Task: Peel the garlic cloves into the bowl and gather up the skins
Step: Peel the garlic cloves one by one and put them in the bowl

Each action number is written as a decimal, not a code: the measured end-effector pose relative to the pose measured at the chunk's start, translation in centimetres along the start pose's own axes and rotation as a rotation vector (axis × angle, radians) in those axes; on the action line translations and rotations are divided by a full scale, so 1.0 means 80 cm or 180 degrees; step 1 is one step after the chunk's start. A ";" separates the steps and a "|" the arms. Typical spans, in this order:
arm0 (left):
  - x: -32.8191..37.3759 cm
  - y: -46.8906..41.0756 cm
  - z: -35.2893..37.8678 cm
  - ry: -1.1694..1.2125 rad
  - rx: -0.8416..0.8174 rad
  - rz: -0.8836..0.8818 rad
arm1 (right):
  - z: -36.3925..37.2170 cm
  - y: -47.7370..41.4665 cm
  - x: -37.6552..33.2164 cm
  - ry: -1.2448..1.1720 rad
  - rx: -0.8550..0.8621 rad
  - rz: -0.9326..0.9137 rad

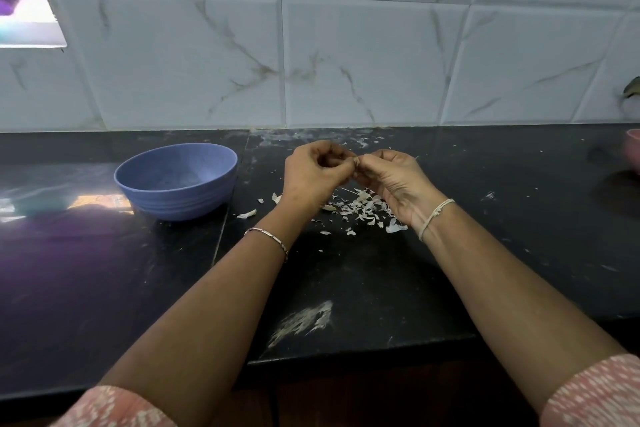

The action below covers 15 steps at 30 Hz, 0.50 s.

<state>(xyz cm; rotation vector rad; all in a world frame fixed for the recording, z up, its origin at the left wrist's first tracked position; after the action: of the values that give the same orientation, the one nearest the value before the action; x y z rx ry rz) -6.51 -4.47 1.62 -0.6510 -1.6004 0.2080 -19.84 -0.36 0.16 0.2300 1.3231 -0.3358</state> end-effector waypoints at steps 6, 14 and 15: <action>0.006 0.003 0.001 -0.0261 0.0049 0.0228 | -0.001 0.000 0.001 0.0068 0.0113 -0.0051; -0.010 -0.002 0.000 0.0470 0.0217 -0.0193 | 0.002 0.003 -0.005 -0.0312 0.0050 -0.0110; -0.013 -0.002 0.001 0.0595 0.0200 -0.0256 | 0.001 0.003 -0.005 -0.0282 0.0057 -0.0157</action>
<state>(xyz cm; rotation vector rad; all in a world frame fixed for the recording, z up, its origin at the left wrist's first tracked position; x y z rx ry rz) -6.61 -5.09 0.82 -0.5405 -1.4316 0.1333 -19.74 -0.12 0.60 0.1955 1.2402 -0.3953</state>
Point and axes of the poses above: each hand's wrist, its own y-axis away from the middle knuckle, its own z-axis out of the palm, x = y × z, the point moved 6 cm from there along -y, towards the middle knuckle, and after that the axes turned 4 degrees about z, right-handed, at the moved point
